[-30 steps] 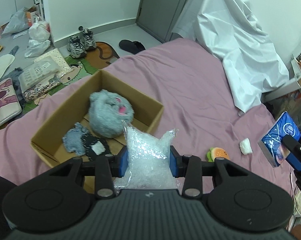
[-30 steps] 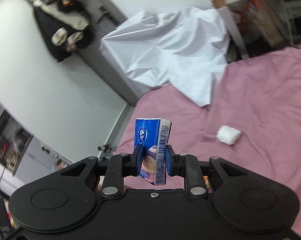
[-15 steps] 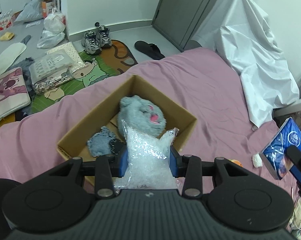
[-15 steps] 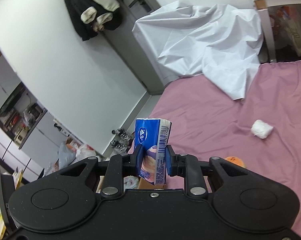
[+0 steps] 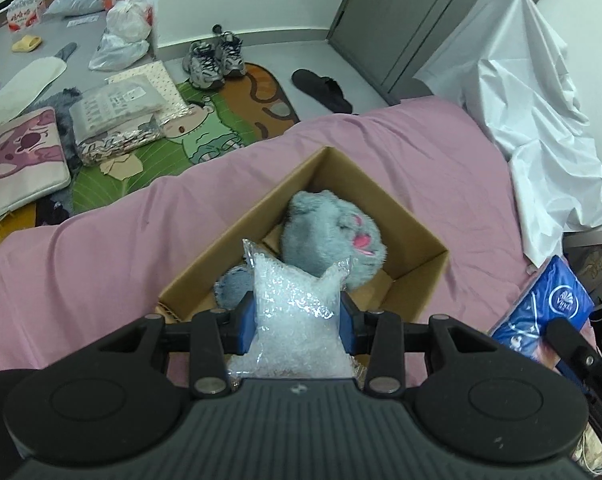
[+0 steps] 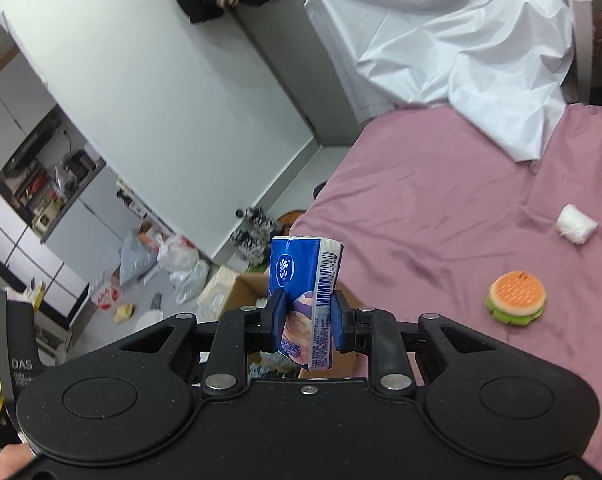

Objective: Organize soft objects
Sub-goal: 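Lower both items into the box and open both grippers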

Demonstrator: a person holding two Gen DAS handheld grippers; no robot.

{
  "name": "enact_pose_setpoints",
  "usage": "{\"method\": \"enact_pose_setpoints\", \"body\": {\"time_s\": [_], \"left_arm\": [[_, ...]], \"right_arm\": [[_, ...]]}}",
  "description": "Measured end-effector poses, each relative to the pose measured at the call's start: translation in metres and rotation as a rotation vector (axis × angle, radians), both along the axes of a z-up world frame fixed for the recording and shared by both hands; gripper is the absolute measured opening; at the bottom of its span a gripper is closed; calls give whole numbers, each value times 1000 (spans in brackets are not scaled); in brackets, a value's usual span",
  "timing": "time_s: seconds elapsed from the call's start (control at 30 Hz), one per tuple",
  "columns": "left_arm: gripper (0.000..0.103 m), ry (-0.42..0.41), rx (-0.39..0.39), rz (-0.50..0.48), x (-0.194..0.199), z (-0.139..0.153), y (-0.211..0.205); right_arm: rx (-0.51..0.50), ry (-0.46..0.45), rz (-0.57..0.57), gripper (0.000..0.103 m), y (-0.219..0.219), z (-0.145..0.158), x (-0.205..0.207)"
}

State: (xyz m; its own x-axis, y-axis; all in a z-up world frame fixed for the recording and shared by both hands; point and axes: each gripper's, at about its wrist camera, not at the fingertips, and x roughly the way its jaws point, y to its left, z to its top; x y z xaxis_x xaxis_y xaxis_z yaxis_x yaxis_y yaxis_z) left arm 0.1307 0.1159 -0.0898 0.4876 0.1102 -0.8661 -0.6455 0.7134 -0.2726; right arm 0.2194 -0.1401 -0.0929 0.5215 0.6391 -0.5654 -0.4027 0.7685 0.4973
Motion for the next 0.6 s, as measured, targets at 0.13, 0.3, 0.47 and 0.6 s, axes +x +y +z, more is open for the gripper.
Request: {"method": "enact_pose_setpoints", "body": {"time_s": [0.13,0.3,0.47,0.6], "left_arm": [[40,12,-12,7,-1,-7,12],[44,37,-2,10,1,-11,23],[53,41,3,17,2,-9,31],[56,31,9,23,1,-7,34]], "right_arm": [[-23,14,32,23,15,-5,-4],[-27,31,71,23,27,-8,-7],[-38,64,114,23,40,-15,-8],[-39,84,145,24,48,-17,-10]]}}
